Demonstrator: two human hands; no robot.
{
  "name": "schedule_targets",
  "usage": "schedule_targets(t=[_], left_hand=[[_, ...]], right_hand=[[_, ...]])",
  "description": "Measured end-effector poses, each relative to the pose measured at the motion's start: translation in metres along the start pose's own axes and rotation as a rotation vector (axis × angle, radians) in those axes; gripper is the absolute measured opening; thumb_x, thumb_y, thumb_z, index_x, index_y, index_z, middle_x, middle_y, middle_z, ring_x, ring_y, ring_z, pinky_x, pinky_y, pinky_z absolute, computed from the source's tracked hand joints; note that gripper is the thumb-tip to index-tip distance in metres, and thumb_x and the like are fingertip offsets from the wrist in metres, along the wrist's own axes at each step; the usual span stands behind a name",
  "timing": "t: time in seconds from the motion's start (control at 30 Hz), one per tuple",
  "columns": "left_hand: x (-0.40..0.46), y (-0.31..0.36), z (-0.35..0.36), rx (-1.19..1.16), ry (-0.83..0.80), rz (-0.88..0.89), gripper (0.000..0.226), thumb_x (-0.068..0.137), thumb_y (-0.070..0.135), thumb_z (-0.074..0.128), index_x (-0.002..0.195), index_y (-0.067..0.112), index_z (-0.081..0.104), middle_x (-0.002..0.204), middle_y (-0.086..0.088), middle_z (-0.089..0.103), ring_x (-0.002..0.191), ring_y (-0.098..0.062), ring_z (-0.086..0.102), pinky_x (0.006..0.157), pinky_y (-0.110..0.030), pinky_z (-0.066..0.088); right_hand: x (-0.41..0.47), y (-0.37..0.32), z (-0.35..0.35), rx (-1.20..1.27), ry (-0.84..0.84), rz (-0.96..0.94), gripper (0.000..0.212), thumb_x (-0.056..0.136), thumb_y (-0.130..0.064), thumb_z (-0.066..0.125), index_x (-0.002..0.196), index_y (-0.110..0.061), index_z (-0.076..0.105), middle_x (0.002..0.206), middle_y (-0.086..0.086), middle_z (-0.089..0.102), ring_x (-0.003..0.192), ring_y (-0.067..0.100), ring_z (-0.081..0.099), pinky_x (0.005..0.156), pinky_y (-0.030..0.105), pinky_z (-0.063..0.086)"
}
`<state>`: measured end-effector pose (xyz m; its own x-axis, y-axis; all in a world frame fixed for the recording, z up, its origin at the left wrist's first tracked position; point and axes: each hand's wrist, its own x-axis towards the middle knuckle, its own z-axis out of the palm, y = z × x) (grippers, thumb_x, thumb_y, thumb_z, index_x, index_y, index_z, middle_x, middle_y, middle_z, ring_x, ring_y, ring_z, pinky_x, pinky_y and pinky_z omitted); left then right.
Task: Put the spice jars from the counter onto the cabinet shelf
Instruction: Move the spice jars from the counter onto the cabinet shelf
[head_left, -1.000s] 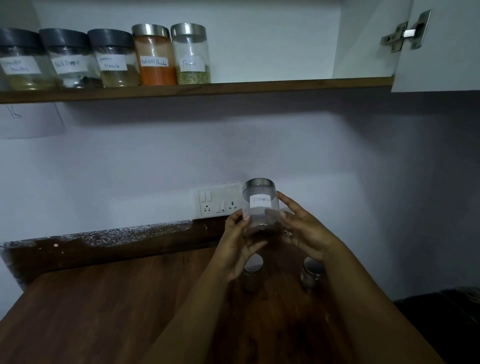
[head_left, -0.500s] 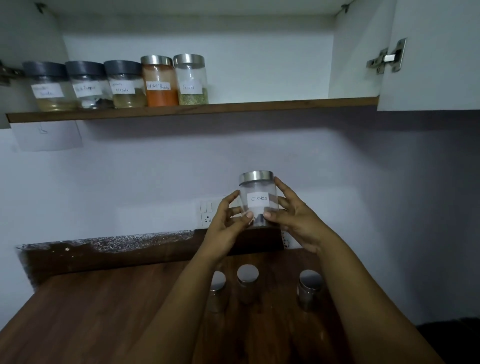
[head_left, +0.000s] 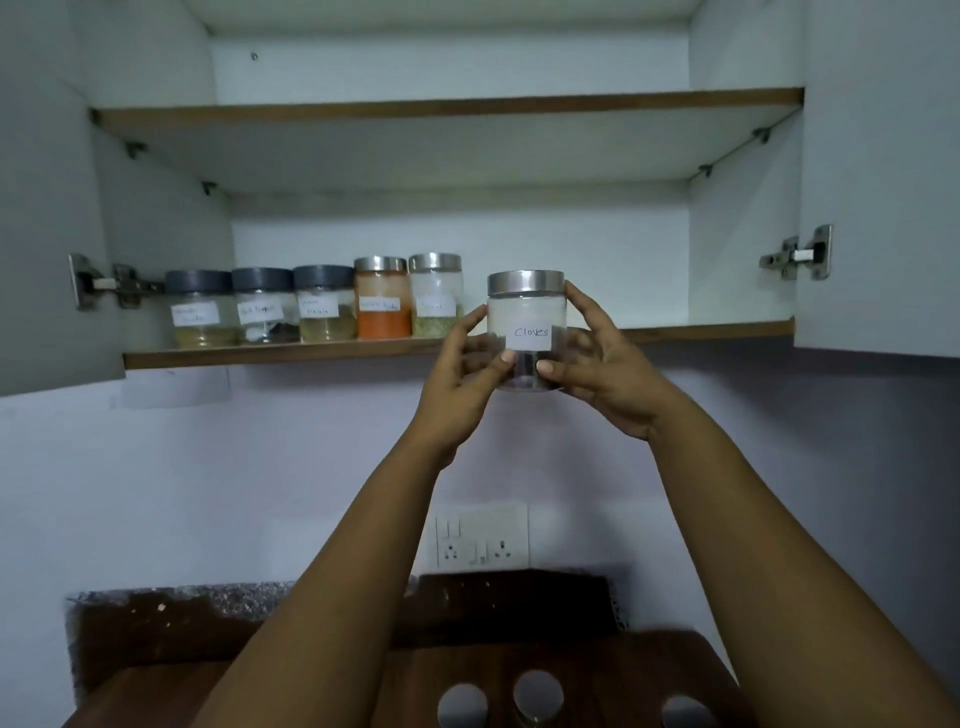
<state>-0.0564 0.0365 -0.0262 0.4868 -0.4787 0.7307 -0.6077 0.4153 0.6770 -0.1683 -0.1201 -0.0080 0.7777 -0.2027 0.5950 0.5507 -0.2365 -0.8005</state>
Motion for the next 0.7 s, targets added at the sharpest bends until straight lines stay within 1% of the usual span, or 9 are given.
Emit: schedule_targets(t=[0.07,0.13,0.3,0.4,0.5,0.57,0.6,0.63,0.7], left_hand=[[0.020,0.008,-0.007,0.032,-0.006,0.023,0.057,0.092,0.024,0.063,0.143,0.035,0.038,0.132,-0.004,0.051,0.117,-0.016,0.057,0.098,-0.033,0.051],[0.041,0.011,-0.012,0.076,0.005,0.046,0.060,0.092,0.023,0.063,0.145,0.032,0.036,0.134,-0.005,0.051,0.114,-0.018,0.059,0.096,-0.033,0.052],[0.085,0.004,-0.024,0.153,0.016,0.029,0.063,0.091,0.026,0.065,0.146,0.030,0.035,0.137,-0.006,0.052,0.114,-0.020,0.060,0.097,-0.040,0.052],[0.106,-0.009,-0.028,0.257,-0.028,0.027,0.064,0.092,0.028,0.063,0.147,0.030,0.032,0.140,-0.007,0.050,0.115,-0.022,0.059,0.099,-0.042,0.050],[0.120,-0.021,-0.028,0.375,-0.072,0.038,0.064,0.094,0.028,0.060,0.149,0.027,0.027,0.142,-0.008,0.049,0.116,-0.022,0.059,0.096,-0.037,0.050],[0.127,-0.028,-0.026,0.620,-0.073,0.088,0.061,0.096,0.026,0.055,0.150,0.020,0.025,0.142,-0.010,0.050,0.119,-0.024,0.057,0.096,-0.036,0.048],[0.127,-0.031,-0.025,0.790,-0.028,0.143,0.057,0.097,0.024,0.051,0.148,0.016,0.028,0.138,-0.011,0.052,0.118,-0.026,0.057,0.095,-0.036,0.048],[0.125,-0.036,-0.025,0.929,0.060,0.215,0.049,0.097,0.022,0.049,0.144,0.013,0.036,0.129,-0.012,0.058,0.113,-0.026,0.059,0.091,-0.036,0.050],[0.114,-0.048,-0.025,1.056,0.250,0.360,0.030,0.096,0.021,0.046,0.123,0.010,0.054,0.103,-0.008,0.066,0.090,-0.022,0.063,0.072,-0.031,0.050]], right_hand=[[0.021,-0.012,-0.002,0.018,0.002,-0.005,0.090,0.077,0.006,0.074,0.140,-0.047,0.040,0.134,0.008,0.051,0.116,0.024,0.062,0.080,0.033,0.058],[0.043,-0.020,-0.004,0.003,0.017,-0.010,0.086,0.077,0.007,0.075,0.137,-0.047,0.043,0.133,0.009,0.050,0.115,0.024,0.063,0.076,0.030,0.058],[0.092,-0.021,-0.011,-0.099,0.023,0.032,0.094,0.077,0.009,0.073,0.147,-0.037,0.032,0.126,0.011,0.056,0.107,0.017,0.067,0.073,0.023,0.057],[0.113,-0.015,-0.020,-0.206,0.032,0.094,0.101,0.075,0.008,0.076,0.151,-0.033,0.024,0.126,0.012,0.057,0.110,0.018,0.065,0.080,0.023,0.055],[0.130,-0.008,-0.027,-0.282,0.037,0.160,0.103,0.073,0.009,0.077,0.152,-0.031,0.024,0.123,0.014,0.057,0.114,0.025,0.062,0.091,0.031,0.052],[0.139,-0.005,-0.030,-0.336,0.032,0.191,0.103,0.072,0.006,0.079,0.151,-0.033,0.025,0.124,0.016,0.056,0.118,0.027,0.059,0.099,0.037,0.049],[0.142,-0.004,-0.031,-0.365,0.029,0.204,0.103,0.072,0.005,0.080,0.151,-0.034,0.025,0.125,0.016,0.056,0.119,0.028,0.059,0.103,0.039,0.047],[0.146,-0.003,-0.031,-0.389,0.028,0.216,0.103,0.072,0.003,0.080,0.151,-0.034,0.024,0.127,0.016,0.056,0.119,0.027,0.058,0.105,0.041,0.046],[0.152,0.000,-0.030,-0.418,0.029,0.235,0.103,0.074,0.002,0.079,0.152,-0.034,0.021,0.128,0.016,0.055,0.119,0.026,0.058,0.107,0.042,0.044]])
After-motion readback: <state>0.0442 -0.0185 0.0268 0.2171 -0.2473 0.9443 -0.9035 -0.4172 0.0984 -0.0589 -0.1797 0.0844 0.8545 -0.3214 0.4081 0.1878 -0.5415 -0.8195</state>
